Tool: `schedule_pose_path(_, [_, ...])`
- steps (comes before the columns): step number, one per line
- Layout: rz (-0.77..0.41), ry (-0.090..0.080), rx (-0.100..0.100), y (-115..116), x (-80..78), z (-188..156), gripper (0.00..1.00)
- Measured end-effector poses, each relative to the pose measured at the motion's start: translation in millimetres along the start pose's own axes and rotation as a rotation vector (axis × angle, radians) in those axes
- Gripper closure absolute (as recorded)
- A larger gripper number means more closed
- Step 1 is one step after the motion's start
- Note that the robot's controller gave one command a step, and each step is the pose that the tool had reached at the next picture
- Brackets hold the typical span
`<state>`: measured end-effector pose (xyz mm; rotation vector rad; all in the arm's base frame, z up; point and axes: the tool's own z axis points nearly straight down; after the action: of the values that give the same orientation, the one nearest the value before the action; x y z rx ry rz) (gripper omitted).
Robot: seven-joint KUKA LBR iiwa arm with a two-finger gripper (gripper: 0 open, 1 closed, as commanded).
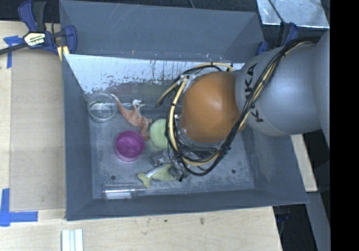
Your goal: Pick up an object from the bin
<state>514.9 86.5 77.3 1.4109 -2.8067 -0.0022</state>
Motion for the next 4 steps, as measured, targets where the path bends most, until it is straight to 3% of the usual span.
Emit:
schedule_pose_path(2, [0.0, -0.001, 0.001, 0, 0.3, -39, 1.0])
schedule_pose_path(4, [0.003, -0.006, 0.006, -1, -0.5, -58, 1.0])
